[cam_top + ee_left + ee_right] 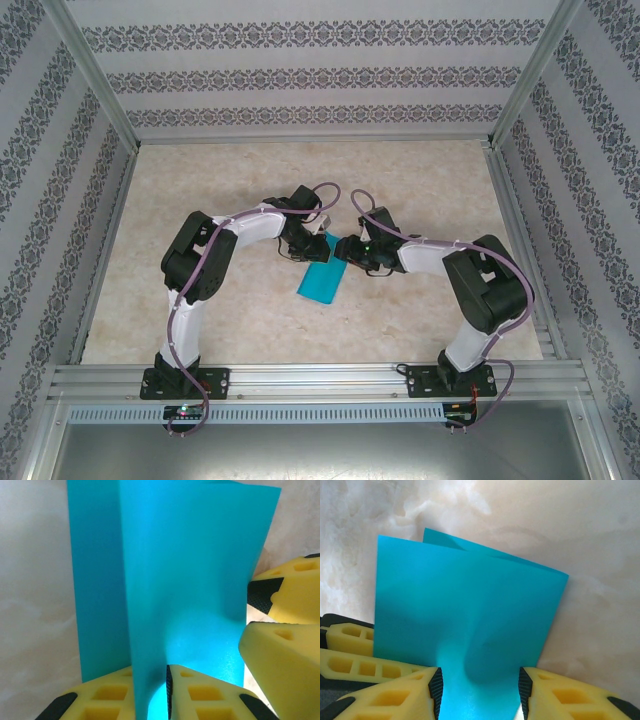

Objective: Fold a paper plane with a square sheet of paper (pick it up from the middle)
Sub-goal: Fold the square sheet of paper in half at the center of the table.

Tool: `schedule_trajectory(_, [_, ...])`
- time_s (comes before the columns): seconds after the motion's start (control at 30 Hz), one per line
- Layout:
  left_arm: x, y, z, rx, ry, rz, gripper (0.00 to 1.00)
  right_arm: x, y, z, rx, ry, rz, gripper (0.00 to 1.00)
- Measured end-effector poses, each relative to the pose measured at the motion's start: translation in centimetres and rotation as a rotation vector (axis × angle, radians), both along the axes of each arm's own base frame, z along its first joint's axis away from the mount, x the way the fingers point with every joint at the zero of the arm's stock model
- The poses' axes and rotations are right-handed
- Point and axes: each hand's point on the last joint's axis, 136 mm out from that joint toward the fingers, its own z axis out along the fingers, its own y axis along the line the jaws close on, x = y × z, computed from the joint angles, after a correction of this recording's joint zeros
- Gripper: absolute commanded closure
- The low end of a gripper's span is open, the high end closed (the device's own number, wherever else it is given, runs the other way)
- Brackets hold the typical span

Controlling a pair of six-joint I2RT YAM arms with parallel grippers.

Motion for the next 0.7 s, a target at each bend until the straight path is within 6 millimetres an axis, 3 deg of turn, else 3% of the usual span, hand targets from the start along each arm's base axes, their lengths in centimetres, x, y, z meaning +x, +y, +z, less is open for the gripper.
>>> schedule_trajectory(0.7, [0.1, -0.1, 0.3, -0.020, 0.004, -0.006, 0.78, -0.9, -0.9, 0.2, -0.058, 0.000, -0.020, 0.50])
